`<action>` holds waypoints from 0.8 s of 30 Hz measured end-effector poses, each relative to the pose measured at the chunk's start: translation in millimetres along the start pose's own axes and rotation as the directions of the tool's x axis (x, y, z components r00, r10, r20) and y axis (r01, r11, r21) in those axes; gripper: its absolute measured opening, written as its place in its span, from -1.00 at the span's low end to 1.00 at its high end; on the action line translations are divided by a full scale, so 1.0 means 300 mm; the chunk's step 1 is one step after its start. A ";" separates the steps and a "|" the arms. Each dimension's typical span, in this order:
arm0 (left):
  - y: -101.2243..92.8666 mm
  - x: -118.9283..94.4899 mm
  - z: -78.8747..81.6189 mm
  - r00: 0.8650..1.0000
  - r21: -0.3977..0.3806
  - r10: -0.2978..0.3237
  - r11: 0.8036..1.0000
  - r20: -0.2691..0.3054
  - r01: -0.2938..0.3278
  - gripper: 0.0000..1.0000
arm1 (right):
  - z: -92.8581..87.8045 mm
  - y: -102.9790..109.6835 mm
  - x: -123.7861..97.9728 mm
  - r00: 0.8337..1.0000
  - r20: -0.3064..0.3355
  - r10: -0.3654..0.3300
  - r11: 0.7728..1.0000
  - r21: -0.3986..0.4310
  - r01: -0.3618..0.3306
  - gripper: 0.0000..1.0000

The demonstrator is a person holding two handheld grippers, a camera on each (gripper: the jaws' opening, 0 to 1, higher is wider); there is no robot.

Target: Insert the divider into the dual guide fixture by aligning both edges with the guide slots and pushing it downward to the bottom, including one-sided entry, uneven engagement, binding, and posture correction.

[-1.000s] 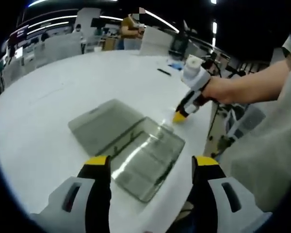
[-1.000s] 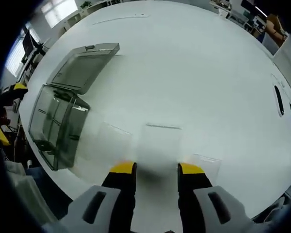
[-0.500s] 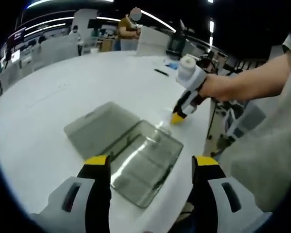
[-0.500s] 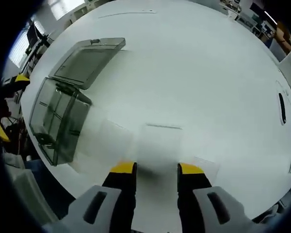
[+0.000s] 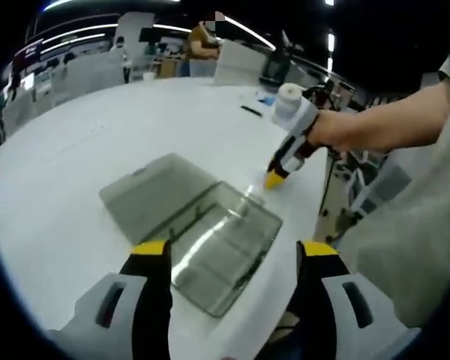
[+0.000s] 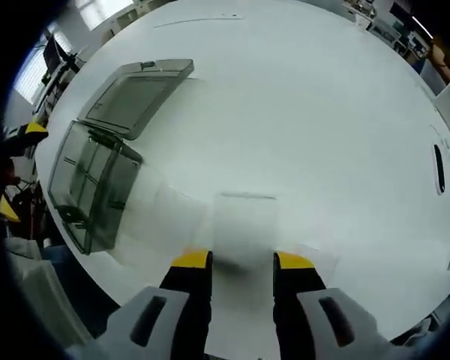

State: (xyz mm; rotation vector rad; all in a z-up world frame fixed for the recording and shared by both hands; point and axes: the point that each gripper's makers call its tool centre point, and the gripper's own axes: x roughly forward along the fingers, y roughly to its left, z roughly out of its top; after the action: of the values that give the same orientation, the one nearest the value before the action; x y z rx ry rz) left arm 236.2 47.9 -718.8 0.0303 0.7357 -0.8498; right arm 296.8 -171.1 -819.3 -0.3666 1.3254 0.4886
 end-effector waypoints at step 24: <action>-0.046 0.016 -0.010 1.000 0.005 -0.016 1.000 -0.020 0.016 0.28 | -0.025 -0.010 -0.035 0.997 0.080 0.008 1.000 0.014 -0.009 -0.47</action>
State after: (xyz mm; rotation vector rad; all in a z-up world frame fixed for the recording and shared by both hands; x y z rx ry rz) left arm 226.8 36.2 -720.5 0.0380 0.7531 -0.8676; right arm 290.6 -178.9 -810.7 -0.3263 1.2529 0.4958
